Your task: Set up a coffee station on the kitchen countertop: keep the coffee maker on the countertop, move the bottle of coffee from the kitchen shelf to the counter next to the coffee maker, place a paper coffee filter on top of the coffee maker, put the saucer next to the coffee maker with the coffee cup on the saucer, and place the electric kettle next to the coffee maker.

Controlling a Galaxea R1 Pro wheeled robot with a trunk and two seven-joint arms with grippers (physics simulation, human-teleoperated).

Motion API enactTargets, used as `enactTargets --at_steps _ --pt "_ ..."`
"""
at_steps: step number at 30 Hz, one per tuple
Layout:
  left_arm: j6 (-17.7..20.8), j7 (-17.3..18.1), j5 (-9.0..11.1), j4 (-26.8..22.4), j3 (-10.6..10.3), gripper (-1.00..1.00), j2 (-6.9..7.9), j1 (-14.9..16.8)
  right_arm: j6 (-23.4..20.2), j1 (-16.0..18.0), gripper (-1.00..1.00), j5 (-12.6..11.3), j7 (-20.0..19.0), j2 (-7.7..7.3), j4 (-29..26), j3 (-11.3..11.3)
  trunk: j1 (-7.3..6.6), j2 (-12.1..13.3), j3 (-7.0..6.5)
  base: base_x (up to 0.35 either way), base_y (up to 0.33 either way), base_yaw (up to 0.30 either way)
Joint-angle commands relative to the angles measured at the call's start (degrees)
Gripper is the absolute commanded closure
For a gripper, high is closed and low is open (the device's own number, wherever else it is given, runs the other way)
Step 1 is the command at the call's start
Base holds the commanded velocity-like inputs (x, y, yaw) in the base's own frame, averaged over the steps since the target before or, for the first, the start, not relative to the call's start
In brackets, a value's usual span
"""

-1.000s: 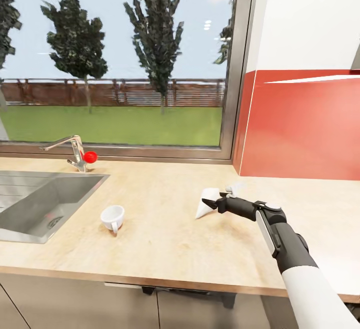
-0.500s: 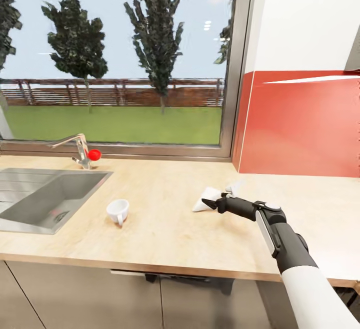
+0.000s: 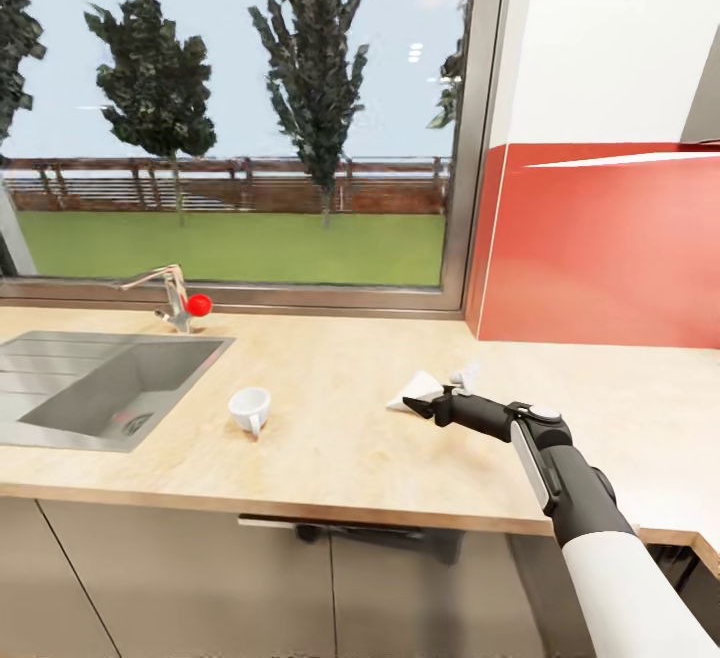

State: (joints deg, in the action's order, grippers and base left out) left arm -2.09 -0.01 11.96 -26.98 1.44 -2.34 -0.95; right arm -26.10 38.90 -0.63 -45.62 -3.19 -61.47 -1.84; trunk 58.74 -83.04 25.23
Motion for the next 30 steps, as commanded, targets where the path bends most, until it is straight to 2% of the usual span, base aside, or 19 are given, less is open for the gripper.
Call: enactTargets --at_steps 1,12,30 --pt "-0.04 0.0 0.26 -0.08 0.14 -1.0 -0.04 -0.02 -0.44 0.03 -1.0 -0.07 -0.22 0.02 -0.05 -0.09 -0.01 -0.03 0.05 -0.087 0.074 0.0" --pt "-0.04 0.01 0.26 -0.09 0.14 -1.0 -0.04 -0.02 -0.44 0.03 -1.0 0.01 -0.92 0.67 -0.05 -0.08 -0.01 -0.03 0.05 -0.023 0.027 0.0" --pt "-0.03 0.0 0.26 -0.09 0.14 -1.0 -0.04 -0.02 -0.44 0.03 -1.0 0.02 -1.55 0.73 -0.05 -0.09 -0.01 -0.03 0.05 -0.022 0.113 0.0"
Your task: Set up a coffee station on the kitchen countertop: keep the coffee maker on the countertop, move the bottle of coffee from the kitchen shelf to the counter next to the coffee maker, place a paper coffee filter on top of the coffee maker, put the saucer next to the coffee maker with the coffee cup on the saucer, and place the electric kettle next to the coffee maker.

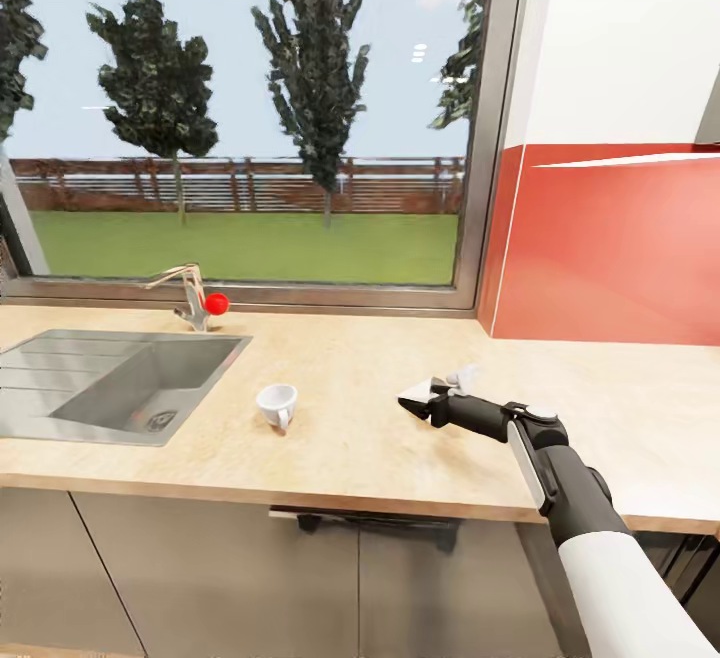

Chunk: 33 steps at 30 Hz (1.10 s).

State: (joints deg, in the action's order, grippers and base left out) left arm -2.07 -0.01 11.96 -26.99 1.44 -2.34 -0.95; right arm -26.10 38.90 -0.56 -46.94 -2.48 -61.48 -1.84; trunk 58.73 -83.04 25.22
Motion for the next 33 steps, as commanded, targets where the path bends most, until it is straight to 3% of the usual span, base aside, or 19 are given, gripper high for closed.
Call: enactTargets --at_steps 1,12,14,29,33 --pt "-0.04 0.0 0.25 -0.08 0.14 -1.0 -0.04 -0.02 -0.44 0.04 -1.0 -0.06 -0.22 0.02 -0.04 -0.09 0.0 -0.03 0.05 -0.035 0.069 0.0" --pt "-0.08 -0.06 0.25 -0.06 0.14 -1.0 -0.04 -0.02 -0.36 0.04 -1.0 0.01 -0.17 0.02 -0.04 -0.1 0.0 -0.03 0.05 -0.006 0.012 0.0" --pt "-0.48 -0.17 0.25 0.01 0.14 -1.0 -0.51 -0.02 -0.32 0.04 -1.0 -0.45 0.48 0.65 0.61 -0.05 0.0 -0.03 0.05 0.0 0.0 0.0" --pt "-0.48 -0.17 0.25 0.01 0.14 -1.0 -0.54 -0.02 -0.29 0.04 -1.0 -0.33 5.3 0.59 1.94 -0.1 0.0 -0.03 0.05 0.0 0.0 0.0" --pt "-0.48 -0.17 0.25 0.01 0.14 -1.0 -0.56 -0.02 -0.26 -0.01 -1.0 -0.16 5.02 0.45 1.66 -0.15 0.0 -0.03 0.05 0.0 0.0 0.0"
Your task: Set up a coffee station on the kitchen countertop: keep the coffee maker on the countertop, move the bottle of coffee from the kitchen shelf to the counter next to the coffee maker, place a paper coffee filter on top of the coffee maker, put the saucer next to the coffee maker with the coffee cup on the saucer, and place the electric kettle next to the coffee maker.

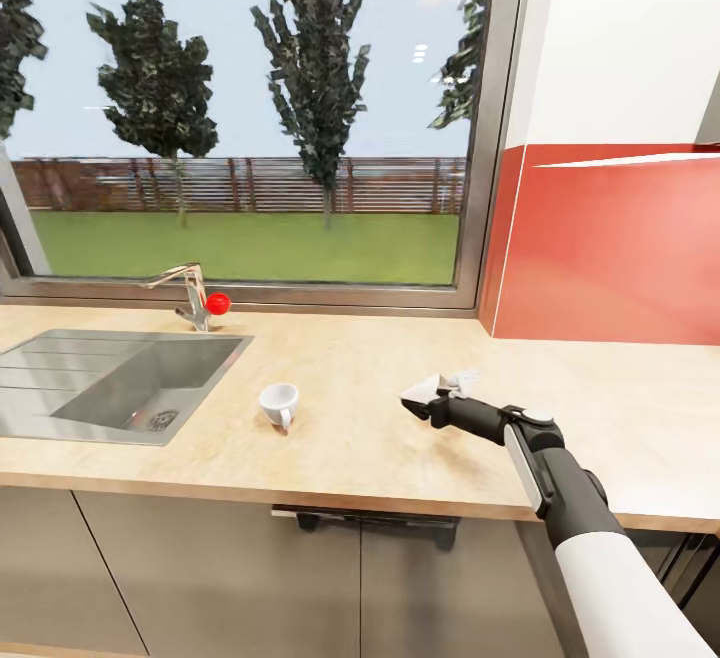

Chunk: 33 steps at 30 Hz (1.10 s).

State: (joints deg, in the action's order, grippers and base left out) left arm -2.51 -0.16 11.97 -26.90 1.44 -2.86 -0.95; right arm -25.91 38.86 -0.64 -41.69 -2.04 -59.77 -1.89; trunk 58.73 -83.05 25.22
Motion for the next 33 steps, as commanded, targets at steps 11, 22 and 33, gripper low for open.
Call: enactTargets --at_steps 11,22,33 --pt "-0.04 -0.02 0.25 -0.09 0.14 -1.0 -0.04 -0.02 -0.45 -0.01 -1.0 0.04 1.72 0.0 0.84 0.04 0.0 -0.03 0.05 0.0 0.0 0.0" --pt "-0.04 -0.02 0.25 -0.09 0.14 -1.0 -0.04 -0.02 -0.45 -0.01 -1.0 0.11 1.86 0.08 1.43 0.11 0.0 -0.03 0.05 0.0 0.0 0.0" --pt "-0.04 -0.02 0.25 -0.09 0.14 -1.0 -0.04 -0.02 -0.42 -0.01 -1.0 0.12 1.89 0.11 1.55 0.13 0.0 -0.03 0.05 0.025 0.0 0.0"
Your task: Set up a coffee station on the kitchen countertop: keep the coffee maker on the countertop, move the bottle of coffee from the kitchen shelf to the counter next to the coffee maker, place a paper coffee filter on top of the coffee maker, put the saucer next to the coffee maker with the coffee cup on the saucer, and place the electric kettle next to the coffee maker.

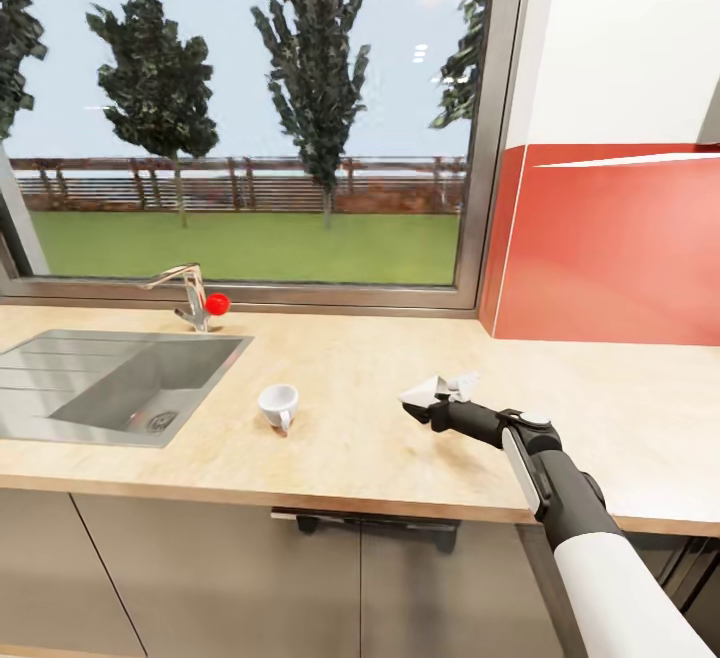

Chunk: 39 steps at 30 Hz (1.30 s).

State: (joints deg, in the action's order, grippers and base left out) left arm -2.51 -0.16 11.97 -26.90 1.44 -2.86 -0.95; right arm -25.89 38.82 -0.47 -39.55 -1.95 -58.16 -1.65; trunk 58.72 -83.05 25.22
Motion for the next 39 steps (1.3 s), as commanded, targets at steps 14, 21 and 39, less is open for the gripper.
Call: enactTargets --at_steps 14,21,39 --pt "-0.04 -0.02 0.24 -0.09 0.14 -1.0 -0.04 -0.02 -0.39 0.03 -1.0 -0.05 -0.21 0.19 1.27 -0.11 0.01 -0.03 0.05 0.098 0.0 0.0" --pt "-0.04 -0.02 0.24 -0.09 0.14 -1.0 -0.04 -0.02 -0.39 0.03 -1.0 -0.05 -0.22 0.19 1.29 -0.11 0.01 -0.03 0.05 0.027 0.043 0.0" --pt "-0.04 -0.02 0.24 -0.09 0.14 -1.0 -0.04 -0.02 -0.39 0.05 -1.0 -0.05 -0.26 0.19 1.29 -0.11 0.01 -0.03 0.05 0.008 0.015 0.0"
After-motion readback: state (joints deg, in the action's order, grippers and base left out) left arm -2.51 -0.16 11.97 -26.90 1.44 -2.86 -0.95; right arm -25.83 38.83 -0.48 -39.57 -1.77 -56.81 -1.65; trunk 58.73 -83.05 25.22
